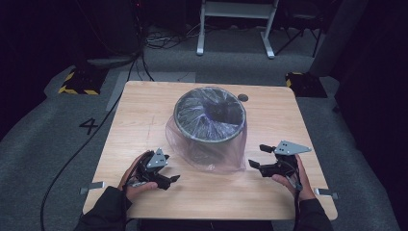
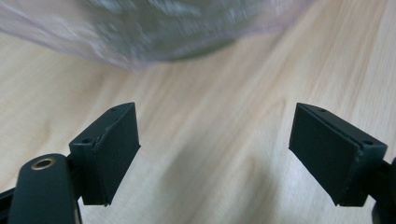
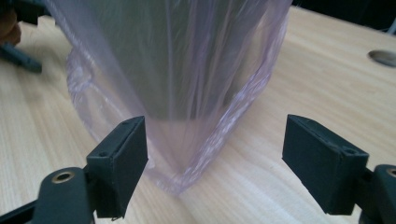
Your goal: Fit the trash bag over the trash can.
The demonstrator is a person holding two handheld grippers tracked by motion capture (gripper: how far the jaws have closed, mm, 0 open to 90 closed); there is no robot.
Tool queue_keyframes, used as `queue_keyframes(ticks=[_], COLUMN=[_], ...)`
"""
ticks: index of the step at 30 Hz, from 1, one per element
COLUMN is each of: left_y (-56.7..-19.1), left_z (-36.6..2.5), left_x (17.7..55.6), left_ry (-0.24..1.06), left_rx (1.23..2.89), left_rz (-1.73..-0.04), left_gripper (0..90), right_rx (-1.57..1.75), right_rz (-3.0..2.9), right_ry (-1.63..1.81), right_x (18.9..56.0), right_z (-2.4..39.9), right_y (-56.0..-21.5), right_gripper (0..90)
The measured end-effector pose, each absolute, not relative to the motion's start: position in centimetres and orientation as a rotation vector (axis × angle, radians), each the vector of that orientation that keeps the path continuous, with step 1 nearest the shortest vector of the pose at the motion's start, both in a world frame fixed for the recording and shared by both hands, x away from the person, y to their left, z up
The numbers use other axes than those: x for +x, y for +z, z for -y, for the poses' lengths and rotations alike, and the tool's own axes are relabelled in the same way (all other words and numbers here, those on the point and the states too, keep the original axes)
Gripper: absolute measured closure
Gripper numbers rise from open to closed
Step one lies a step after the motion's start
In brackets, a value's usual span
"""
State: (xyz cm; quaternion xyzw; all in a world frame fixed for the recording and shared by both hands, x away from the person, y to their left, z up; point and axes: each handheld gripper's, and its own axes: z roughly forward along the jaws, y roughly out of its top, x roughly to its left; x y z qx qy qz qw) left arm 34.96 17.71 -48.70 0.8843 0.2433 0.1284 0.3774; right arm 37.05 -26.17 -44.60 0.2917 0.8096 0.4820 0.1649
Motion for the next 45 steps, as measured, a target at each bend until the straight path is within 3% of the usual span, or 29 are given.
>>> queue_keyframes(ticks=[13,45], left_y=[-50.1,-50.4], left_z=[-18.1,-18.3], left_x=[34.4,34.5], left_ry=[0.256,0.266], left_rx=[2.305,2.277], left_rz=[-0.668,-0.663], left_gripper=[15.2,11.4], right_rx=[0.793,0.732], right_rz=[-2.202,-2.089], right_ry=[1.380,1.450], right_x=[37.0,39.7], right_z=[26.5,23.9], right_y=[-41.5,-35.4], right_gripper=[22.1,19.1])
